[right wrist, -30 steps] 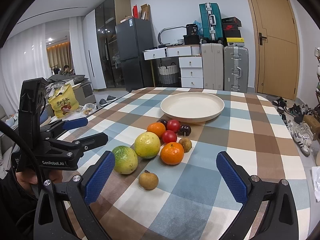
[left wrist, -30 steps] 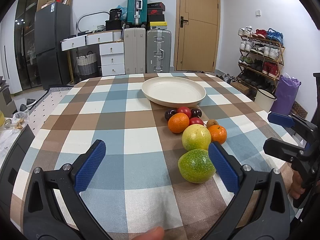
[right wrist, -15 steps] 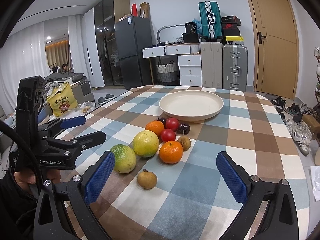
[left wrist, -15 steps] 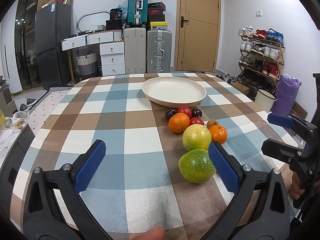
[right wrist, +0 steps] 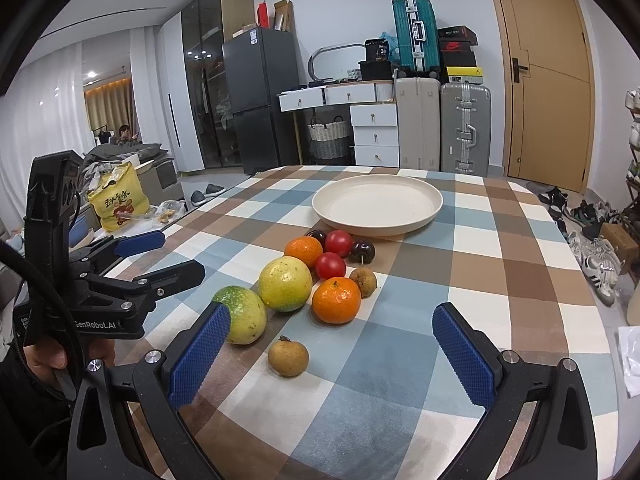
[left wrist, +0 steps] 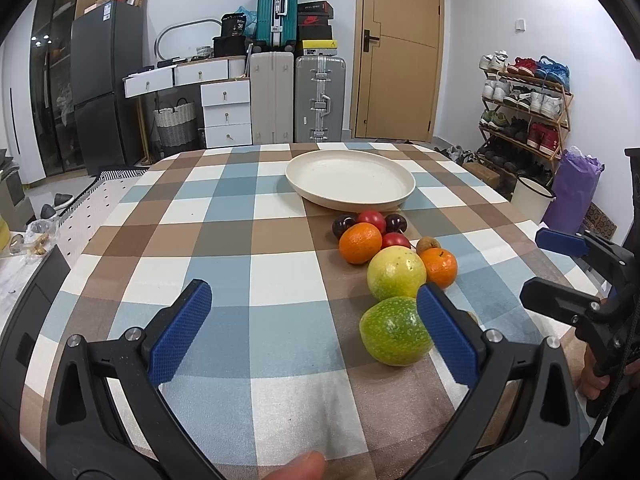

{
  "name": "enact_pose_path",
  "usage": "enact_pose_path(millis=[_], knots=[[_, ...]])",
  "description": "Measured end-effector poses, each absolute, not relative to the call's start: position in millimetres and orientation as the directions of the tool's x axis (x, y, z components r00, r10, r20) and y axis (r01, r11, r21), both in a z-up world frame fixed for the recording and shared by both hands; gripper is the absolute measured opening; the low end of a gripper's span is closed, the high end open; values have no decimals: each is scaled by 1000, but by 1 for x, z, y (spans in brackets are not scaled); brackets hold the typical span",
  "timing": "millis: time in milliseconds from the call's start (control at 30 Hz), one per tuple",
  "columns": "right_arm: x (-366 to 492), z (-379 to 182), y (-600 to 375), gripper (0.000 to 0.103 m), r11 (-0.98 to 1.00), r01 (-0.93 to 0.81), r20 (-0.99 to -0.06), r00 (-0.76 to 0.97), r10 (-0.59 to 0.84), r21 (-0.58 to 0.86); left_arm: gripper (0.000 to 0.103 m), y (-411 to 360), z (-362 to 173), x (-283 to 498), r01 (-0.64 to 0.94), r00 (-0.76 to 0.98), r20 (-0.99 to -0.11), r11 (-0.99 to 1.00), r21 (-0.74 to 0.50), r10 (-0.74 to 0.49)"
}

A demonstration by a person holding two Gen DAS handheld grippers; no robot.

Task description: Organize fruits

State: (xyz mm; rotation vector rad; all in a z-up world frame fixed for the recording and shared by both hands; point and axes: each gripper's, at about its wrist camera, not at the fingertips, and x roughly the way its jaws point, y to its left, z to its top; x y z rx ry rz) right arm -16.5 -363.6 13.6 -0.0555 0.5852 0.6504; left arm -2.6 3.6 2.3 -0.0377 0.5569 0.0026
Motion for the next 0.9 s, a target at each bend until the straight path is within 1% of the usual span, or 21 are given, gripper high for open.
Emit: enact_pose_path(millis=[300, 400, 533, 900], knots=[[-9, 11, -362, 103, 813, -565, -550, 638, 538, 140, 102, 12, -9, 8, -21, 828, -561, 997, -71, -22], [-7, 10, -362, 103, 819, -557, -565, 634, 527, 139, 102, 12, -9, 8, -22, 826, -563, 998, -66, -19], [-3, 5, -357, 103, 817, -562, -605, 608, 513, 128, 102, 5, -13, 13, -13, 806, -592, 999, -32, -8], [2, -4, -352, 102, 805, -573, -669, 538, 512, 155, 102, -11, -13, 15, 57, 761, -647, 998, -16, -54]])
